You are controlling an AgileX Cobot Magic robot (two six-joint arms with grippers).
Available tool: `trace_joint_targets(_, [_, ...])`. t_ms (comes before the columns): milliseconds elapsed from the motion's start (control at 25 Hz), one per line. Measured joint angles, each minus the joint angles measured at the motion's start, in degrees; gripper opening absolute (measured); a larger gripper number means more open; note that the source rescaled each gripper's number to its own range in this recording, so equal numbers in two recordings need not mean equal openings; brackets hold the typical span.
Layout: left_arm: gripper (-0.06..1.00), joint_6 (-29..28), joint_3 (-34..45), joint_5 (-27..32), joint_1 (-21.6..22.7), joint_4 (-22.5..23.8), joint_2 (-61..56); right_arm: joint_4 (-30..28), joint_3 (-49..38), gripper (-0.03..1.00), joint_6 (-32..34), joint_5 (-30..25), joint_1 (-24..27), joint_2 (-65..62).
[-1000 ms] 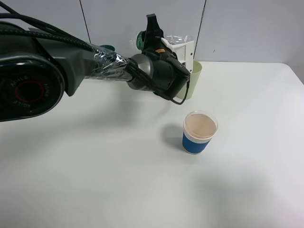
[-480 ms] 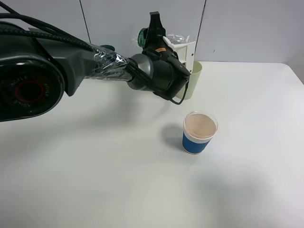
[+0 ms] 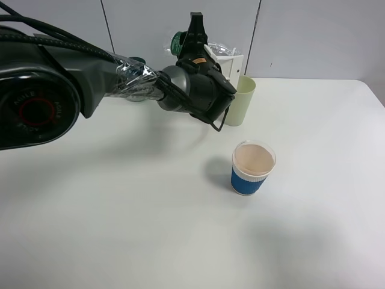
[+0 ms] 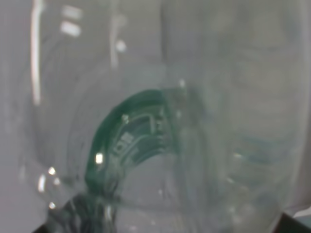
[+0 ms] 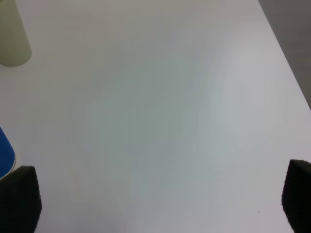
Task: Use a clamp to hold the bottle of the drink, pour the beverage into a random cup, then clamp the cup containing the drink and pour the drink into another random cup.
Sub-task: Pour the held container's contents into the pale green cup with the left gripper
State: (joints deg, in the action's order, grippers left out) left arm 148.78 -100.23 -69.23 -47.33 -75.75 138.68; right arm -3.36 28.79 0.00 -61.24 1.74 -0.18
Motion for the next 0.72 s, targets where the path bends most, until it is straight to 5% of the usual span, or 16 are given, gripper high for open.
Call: trace_joint_targets(720, [0.0,2.07,0.0,0.0,0.05,1.71,0.0,0.0,0.0,1.0,0.0,0.0,0.0,0.0])
